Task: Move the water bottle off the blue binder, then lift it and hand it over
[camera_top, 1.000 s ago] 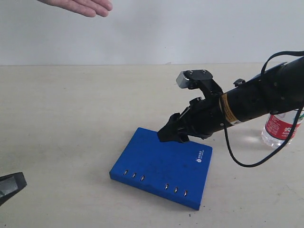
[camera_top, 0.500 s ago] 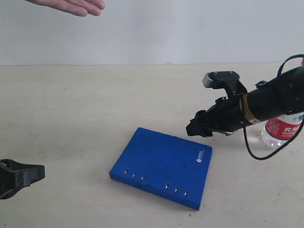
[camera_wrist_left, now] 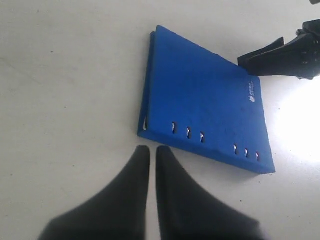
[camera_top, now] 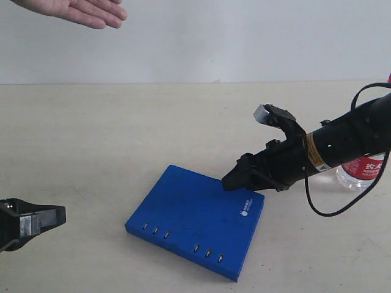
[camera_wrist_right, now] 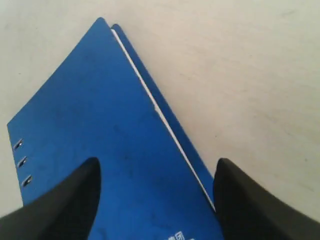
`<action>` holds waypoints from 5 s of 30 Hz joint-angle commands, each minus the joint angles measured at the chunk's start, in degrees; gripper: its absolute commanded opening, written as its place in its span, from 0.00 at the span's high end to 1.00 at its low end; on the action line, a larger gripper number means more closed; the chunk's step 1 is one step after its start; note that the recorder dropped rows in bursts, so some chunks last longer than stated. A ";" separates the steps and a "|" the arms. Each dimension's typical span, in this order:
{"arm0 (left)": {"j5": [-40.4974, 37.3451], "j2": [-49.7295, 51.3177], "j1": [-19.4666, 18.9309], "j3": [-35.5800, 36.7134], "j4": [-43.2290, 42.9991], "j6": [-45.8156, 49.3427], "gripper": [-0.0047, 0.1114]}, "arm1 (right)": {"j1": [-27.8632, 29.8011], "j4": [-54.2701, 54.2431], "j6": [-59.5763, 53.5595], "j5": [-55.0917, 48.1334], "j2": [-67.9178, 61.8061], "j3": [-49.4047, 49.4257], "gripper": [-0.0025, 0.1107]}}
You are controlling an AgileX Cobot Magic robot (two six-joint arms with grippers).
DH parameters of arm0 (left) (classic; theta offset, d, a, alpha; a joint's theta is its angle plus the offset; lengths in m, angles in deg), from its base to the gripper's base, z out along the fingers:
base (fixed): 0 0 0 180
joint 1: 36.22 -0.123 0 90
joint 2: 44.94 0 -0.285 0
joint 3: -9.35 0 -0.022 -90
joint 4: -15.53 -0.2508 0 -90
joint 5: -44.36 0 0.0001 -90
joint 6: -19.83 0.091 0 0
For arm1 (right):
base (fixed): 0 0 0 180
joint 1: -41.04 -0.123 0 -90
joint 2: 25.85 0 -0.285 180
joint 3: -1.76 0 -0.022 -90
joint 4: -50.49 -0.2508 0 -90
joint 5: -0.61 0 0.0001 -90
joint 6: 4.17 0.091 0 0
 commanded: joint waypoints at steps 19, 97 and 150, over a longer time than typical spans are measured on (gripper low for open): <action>-2.55 0.29 0.05 -0.34 0.33 0.30 0.92 | 0.37 -0.04 -2.71 23.71 -3.81 -0.15 0.47; -13.43 22.08 0.15 -10.11 0.33 -0.70 0.92 | 6.00 -0.04 11.20 27.51 -13.29 -15.15 0.85; -8.39 22.08 0.15 -10.11 0.33 -1.32 0.52 | -9.22 -0.04 9.17 27.51 -7.62 -15.03 0.98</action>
